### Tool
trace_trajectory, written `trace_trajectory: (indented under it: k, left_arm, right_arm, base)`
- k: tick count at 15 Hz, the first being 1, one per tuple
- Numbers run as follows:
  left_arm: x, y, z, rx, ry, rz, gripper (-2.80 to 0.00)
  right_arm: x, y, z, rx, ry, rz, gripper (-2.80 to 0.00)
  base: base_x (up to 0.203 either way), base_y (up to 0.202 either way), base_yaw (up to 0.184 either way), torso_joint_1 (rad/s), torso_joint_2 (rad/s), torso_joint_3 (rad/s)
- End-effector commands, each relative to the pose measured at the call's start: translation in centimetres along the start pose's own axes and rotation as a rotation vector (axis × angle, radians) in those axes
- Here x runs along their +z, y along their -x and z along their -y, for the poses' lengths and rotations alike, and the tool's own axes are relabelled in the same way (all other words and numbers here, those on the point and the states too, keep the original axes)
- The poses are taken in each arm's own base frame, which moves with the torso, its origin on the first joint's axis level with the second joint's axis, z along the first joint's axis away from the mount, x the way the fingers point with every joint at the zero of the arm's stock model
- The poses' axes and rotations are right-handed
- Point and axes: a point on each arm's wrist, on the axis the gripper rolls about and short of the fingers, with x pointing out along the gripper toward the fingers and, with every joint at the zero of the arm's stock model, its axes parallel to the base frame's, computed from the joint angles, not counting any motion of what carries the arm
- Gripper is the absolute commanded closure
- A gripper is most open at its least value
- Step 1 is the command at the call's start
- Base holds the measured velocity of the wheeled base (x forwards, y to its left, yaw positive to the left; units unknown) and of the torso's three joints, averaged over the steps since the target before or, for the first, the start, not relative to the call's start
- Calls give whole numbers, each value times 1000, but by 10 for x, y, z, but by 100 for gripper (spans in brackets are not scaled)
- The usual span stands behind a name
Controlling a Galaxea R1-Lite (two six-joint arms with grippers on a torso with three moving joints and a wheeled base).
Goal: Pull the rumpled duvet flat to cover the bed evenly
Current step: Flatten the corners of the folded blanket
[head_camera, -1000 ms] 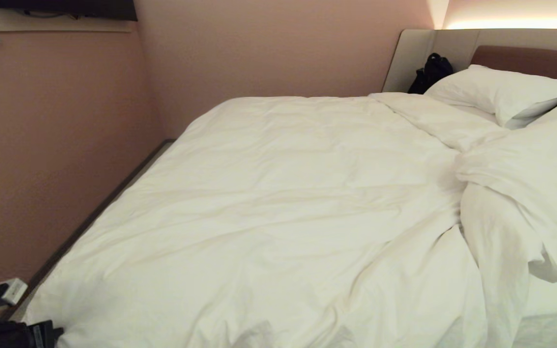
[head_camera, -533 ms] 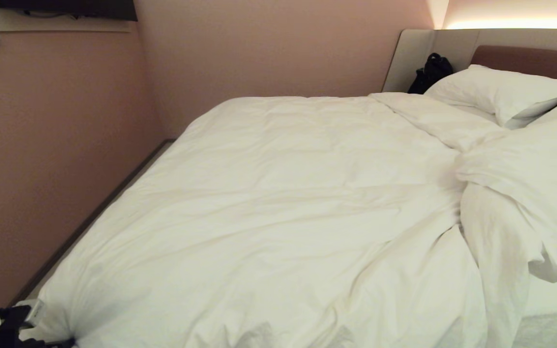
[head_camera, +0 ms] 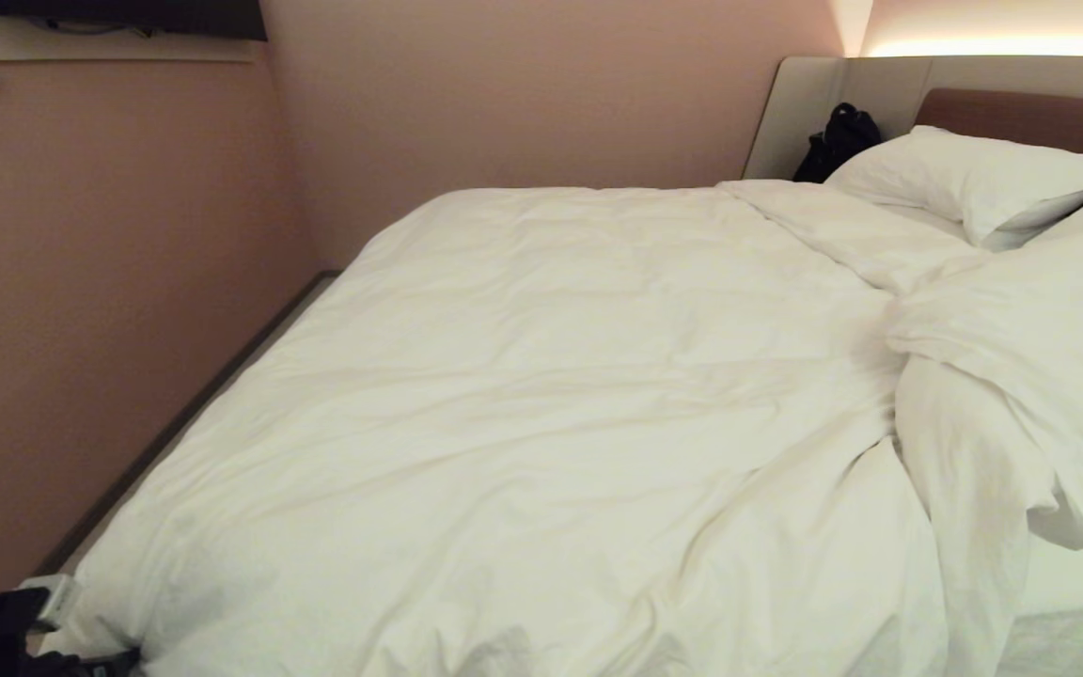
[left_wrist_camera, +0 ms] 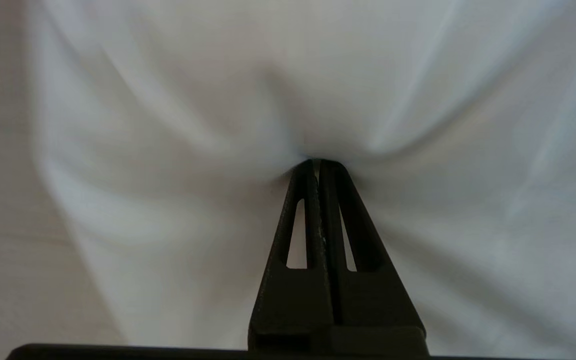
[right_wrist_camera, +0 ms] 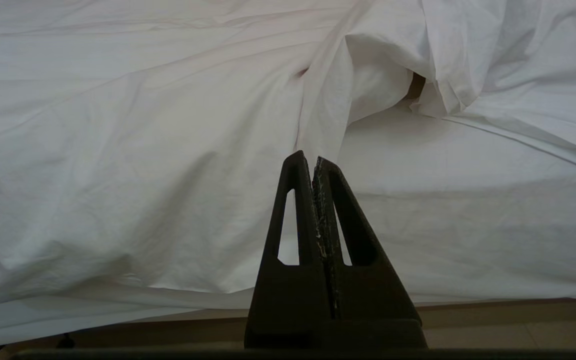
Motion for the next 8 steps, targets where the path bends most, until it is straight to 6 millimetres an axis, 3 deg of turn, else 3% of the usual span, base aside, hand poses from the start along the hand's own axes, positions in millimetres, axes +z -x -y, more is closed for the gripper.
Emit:
trace_trajectory:
  k: [1,5,8]
  left_arm:
    - [28,18,1,48,-74,161,0]
    - [56,50,3,132,-136,329,0]
    - [80,85,14,180,-193,514,0]
  right_arm:
    - [0,0,0,0,0,-1,0]
    - [0,0,0,0,0,-1,0]
    - [0,0,0,0,0,-1,0]
  base:
    - [0,0,0,0,0,0]
    - [0,0,0,0,0,0]
    - [0,0,0,0,0,0]
